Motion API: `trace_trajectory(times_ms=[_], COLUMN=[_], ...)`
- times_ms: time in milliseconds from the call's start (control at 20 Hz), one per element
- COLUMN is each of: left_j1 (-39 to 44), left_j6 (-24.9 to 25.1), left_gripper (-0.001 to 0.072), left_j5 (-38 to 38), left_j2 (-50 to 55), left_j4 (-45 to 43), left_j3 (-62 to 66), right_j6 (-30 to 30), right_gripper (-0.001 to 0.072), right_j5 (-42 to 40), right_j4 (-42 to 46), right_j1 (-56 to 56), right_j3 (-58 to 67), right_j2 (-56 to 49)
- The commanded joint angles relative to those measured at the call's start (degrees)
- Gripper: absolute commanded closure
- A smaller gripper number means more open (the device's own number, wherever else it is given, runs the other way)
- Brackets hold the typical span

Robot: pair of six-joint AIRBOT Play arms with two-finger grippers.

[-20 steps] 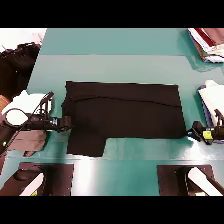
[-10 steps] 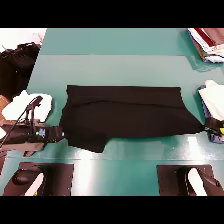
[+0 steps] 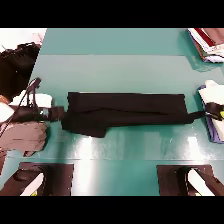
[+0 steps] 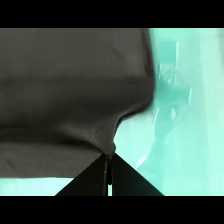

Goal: Fold the shirts.

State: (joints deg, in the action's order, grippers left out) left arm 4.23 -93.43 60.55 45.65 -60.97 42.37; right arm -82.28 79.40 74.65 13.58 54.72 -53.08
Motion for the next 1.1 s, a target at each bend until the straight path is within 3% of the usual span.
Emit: trace_trajectory(times_ms=[0, 200, 350, 400, 450, 500, 600, 650, 750, 800, 850, 900, 1050], left_j1=[0.0, 0.0, 0.0, 0.0, 0.0, 0.0, 0.0, 0.0, 0.1, 0.1, 0.5, 1.1, 5.4], left_j6=[4.1, 5.4, 5.4, 5.3, 5.3, 5.3, 5.4, 5.4, 5.4, 5.4, 5.4, 5.4, 5.4], left_gripper=[0.0686, 0.0686, 0.0677, 0.0422, 0.0109, 0.0051, 0.0051, 0.0098, 0.0513, 0.0656, 0.0685, 0.0685, 0.0686], left_j5=[-9.8, -14.7, -16.2, -16.3, -16.0, -14.3, -8.7, -7.2, -5.8, -5.7, -5.9, -6.1, -8.8], left_j2=[14.6, 29.0, 34.2, 34.5, 34.5, 34.5, 34.4, 34.2, 34.2, 34.2, 34.2, 34.2, 34.2], left_j4=[-0.3, -0.3, -0.2, -0.1, -0.1, -0.1, -0.1, 0.3, 0.8, 0.9, 1.7, 2.6, 2.9], left_j3=[6.7, 15.8, 20.6, 21.6, 22.3, 23.4, 25.8, 26.1, 26.1, 26.1, 26.1, 26.1, 26.0], right_j6=[-1.3, -1.2, -1.2, 0.1, 1.3, 2.9, 6.4, 7.8, 9.5, 9.5, 10.1, 11.1, 16.3], right_gripper=[0.0696, 0.0695, 0.0690, 0.0570, 0.0393, 0.0342, 0.0343, 0.0343, 0.0342, 0.0342, 0.0305, 0.0189, 0.0177], right_j5=[-4.4, -6.2, -6.8, -6.7, -5.9, -4.5, -1.7, -0.4, 0.8, 1.4, 1.2, 0.7, 0.1], right_j4=[-0.2, -4.6, -6.3, -7.5, -9.4, -11.3, -13.8, -13.4, -13.6, -13.7, -13.7, -13.8, -21.2], right_j1=[-3.8, -4.7, -4.6, -4.6, -4.1, -3.3, -0.7, 0.6, 4.7, 6.5, 8.4, 10.3, 12.7], right_j3=[4.9, 13.4, 19.3, 21.1, 22.7, 23.8, 24.5, 24.4, 21.6, 19.9, 17.7, 15.2, 9.8], right_j2=[-12.9, -24.9, -31.4, -33.2, -34.6, -35.5, -35.6, -35.3, -34.3, -34.4, -34.4, -34.6, -36.8])
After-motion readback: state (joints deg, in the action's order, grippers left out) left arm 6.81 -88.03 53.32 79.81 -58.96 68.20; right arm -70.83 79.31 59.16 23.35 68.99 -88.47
